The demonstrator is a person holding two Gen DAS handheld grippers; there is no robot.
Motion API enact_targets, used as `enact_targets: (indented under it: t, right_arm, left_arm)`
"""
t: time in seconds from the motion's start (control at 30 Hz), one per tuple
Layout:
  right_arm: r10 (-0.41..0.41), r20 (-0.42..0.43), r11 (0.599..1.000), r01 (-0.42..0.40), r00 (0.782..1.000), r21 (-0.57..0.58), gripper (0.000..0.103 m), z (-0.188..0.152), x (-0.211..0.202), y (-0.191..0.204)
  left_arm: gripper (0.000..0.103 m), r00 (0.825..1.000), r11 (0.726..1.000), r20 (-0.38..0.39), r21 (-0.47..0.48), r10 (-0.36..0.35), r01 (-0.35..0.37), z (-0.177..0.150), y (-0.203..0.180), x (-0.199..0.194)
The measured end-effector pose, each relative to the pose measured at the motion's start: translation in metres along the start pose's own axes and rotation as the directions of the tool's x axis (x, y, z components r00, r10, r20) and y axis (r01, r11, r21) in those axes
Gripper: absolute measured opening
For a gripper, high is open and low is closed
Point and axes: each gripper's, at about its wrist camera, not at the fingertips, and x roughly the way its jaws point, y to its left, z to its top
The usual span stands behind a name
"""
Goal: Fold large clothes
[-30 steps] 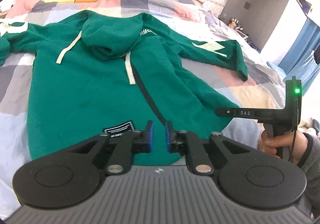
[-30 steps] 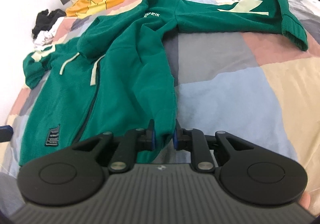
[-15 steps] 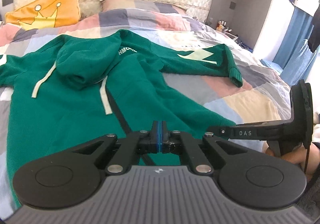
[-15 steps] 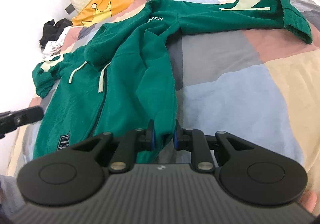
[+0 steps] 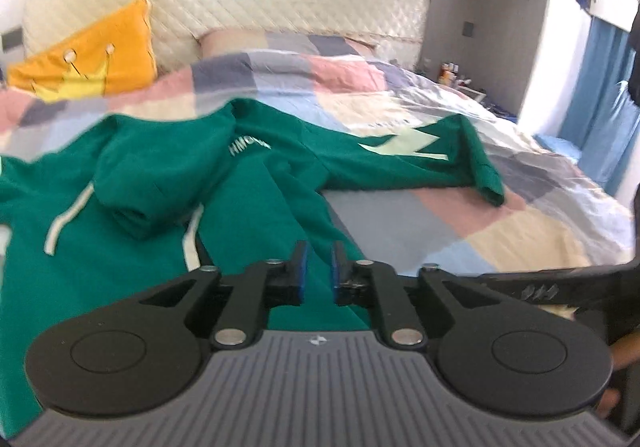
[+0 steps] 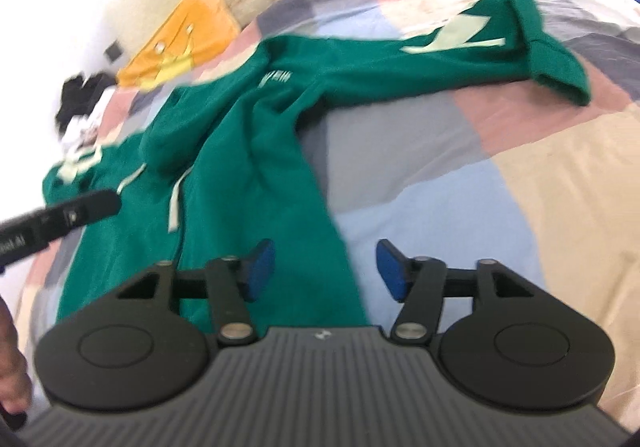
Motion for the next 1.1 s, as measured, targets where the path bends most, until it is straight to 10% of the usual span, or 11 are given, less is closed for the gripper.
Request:
enact_targets:
  t: [0.37, 0.7, 0.87, 1.03, 1.1]
  right_arm:
    - [-0.007, 0.122, 0.969, -0.023, 0.993, 0.245, 0.07, 0.086, 0.033, -0.066]
    - [-0.052, 0.078, 0.865, 0.006, 0.996, 0.502, 0.086, 0.104, 0.125, -0.171]
    - [-0.119, 0.203, 0.872, 0.004, 0.972, 0.489, 0.085, 0.121, 0.128, -0.2]
    - [-0.211, 0.269, 0.887, 0.069, 0.94, 0.457, 0.049, 0.159, 0.128, -0.228]
    - [-0.26, 0.278, 0.888, 0.115, 0.925, 0.446, 0.017, 0.176, 0.128, -0.239]
  left_arm:
    - [0.063, 0.993, 0.989, -0.066, -0.106, 0.094, -0.101, -0.013, 0.02, 0.034]
    - [0.079, 0.98, 0.964, -0.139, -0.203, 0.144, -0.17, -0.024, 0.047, 0.061]
    - [0.079, 0.974, 0.957, -0.157, -0.215, 0.163, -0.194, -0.025, 0.056, 0.072]
    - [0.079, 0.967, 0.95, -0.175, -0.217, 0.186, -0.222, -0.026, 0.06, 0.083]
    - [0.079, 0.965, 0.948, -0.181, -0.222, 0.189, -0.227, -0.027, 0.062, 0.087]
